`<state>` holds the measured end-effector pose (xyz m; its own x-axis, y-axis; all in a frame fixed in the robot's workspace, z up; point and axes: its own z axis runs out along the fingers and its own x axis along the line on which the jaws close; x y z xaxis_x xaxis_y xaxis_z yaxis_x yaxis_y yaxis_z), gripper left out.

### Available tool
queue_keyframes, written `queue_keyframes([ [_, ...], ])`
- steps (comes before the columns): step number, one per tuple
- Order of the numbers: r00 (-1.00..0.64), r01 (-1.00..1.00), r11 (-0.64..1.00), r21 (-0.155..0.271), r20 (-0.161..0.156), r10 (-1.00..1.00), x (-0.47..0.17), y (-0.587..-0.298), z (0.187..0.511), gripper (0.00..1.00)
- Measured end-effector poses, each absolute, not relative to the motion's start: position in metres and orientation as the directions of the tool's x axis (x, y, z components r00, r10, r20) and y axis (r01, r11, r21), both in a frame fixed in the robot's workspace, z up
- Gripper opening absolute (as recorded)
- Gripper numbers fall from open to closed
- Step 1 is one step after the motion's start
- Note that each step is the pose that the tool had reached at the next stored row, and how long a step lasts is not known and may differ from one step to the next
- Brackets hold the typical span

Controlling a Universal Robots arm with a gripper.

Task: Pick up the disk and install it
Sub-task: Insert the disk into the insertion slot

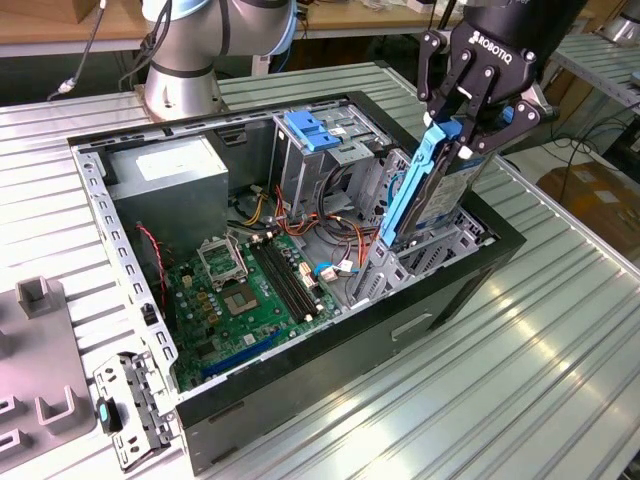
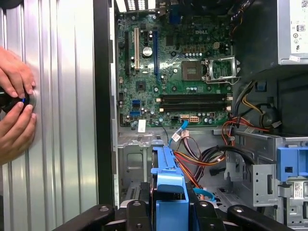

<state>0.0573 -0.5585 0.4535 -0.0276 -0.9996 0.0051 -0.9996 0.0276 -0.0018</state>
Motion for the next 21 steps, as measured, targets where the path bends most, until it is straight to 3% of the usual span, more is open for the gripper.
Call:
queue_keyframes([
  [21,-0.028,-1.000,0.028,-0.002,0.005,-1.000,0.0603,-0.5591,0.4483,0.37],
])
